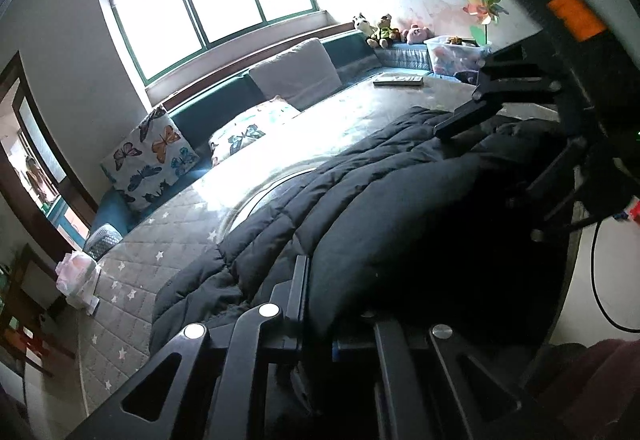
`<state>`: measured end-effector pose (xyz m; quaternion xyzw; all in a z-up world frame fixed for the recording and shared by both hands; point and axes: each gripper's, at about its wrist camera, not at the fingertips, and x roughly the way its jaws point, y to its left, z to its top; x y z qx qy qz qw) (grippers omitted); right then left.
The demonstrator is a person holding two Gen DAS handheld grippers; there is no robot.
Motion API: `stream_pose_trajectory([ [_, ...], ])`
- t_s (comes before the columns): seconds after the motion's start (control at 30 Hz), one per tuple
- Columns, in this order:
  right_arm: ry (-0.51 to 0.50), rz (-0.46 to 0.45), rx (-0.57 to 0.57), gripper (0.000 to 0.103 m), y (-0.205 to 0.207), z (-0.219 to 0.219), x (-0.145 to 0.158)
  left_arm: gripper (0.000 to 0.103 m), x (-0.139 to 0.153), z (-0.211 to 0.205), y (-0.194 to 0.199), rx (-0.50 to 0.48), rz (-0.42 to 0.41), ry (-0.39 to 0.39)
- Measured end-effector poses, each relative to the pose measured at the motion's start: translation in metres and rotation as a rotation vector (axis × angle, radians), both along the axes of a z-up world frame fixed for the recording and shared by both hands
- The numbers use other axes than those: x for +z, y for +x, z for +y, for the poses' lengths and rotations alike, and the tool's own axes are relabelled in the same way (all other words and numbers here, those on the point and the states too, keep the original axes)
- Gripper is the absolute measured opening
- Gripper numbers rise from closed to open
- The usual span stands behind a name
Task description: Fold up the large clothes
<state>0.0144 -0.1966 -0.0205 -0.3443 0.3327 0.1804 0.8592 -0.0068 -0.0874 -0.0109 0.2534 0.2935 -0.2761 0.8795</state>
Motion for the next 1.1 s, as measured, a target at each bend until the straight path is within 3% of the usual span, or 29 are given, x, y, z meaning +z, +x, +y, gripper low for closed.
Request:
stream_pose_trajectory([
  [0.03,0.013,0.002,-0.008,0.054,0.002,-0.003,0.001,0.007,0.001,0.001,-0.001,-0.001,0.000,-0.002],
  [0.1,0.049,0.021,-0.022,0.025,0.003,-0.006,0.005,0.007,0.004,0.001,-0.007,-0.010,-0.003,-0.003],
  [0.2,0.130,0.044,-0.033,0.015,-0.001,-0.012,0.019,0.007,0.011,0.001,-0.024,-0.026,-0.012,-0.006],
  [0.33,0.198,0.091,0.013,0.013,-0.026,-0.017,0.035,0.007,0.021,0.009,-0.054,-0.066,0.010,-0.031],
  [0.43,0.179,0.125,0.067,0.013,-0.055,-0.012,0.036,0.007,0.025,0.014,-0.086,-0.109,0.021,-0.014],
  [0.63,0.136,0.199,0.121,0.013,-0.084,0.001,0.008,0.007,0.000,0.020,-0.129,-0.157,0.092,0.036],
  [0.8,0.137,0.236,0.085,0.014,-0.066,0.007,-0.033,0.007,-0.038,0.025,-0.117,-0.124,0.175,0.031],
  [0.87,0.132,0.265,0.086,0.019,-0.053,0.009,-0.040,0.007,-0.049,0.026,-0.107,-0.111,0.195,0.032],
  [1.0,0.152,0.321,0.097,0.028,-0.041,0.003,-0.020,0.007,-0.053,0.033,-0.092,-0.100,0.219,-0.002],
  [1.1,0.249,0.441,0.087,0.029,-0.033,-0.013,0.005,0.007,-0.056,0.038,-0.088,-0.097,0.221,-0.017],
])
